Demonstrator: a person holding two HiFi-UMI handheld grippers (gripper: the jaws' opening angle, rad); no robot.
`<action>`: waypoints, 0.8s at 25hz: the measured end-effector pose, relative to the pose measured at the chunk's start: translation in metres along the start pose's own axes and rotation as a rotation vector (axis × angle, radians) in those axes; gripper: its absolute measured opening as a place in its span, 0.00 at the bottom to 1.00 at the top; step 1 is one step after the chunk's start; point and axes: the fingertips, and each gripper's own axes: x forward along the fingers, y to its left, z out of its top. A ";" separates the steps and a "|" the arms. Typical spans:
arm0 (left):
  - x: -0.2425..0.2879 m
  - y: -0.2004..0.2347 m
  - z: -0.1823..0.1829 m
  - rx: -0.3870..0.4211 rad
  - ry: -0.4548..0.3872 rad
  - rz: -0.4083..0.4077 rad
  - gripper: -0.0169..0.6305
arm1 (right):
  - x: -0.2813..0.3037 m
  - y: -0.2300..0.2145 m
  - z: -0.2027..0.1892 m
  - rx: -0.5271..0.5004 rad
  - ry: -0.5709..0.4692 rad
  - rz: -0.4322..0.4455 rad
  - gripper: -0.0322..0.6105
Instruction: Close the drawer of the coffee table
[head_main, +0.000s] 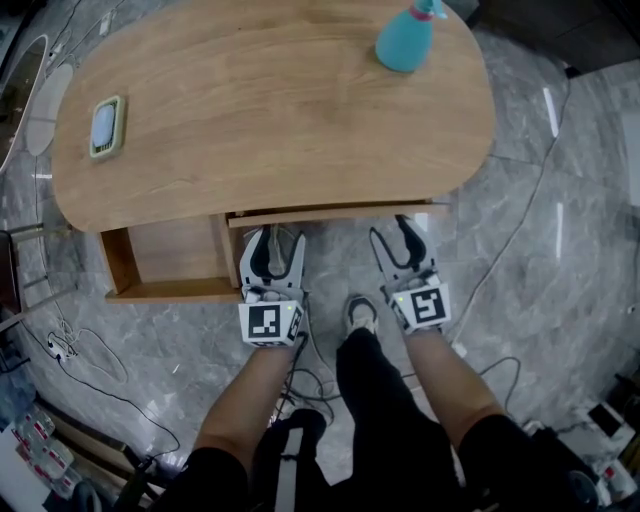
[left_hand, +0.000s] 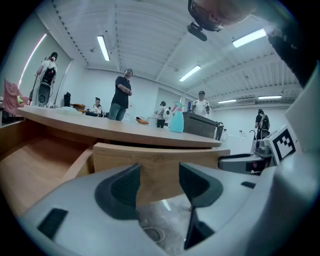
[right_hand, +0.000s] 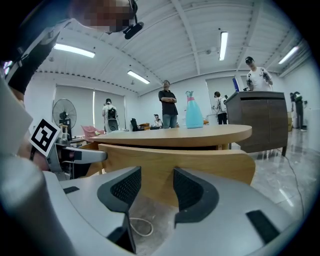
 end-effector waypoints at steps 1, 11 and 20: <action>0.003 0.001 0.002 0.008 -0.004 0.000 0.38 | 0.003 -0.002 0.001 0.001 -0.002 -0.002 0.36; 0.024 0.011 0.009 0.042 -0.024 0.006 0.38 | 0.022 -0.012 0.008 -0.025 -0.006 0.009 0.36; 0.040 0.015 0.022 0.045 -0.092 0.008 0.38 | 0.036 -0.020 0.015 -0.025 -0.040 0.004 0.36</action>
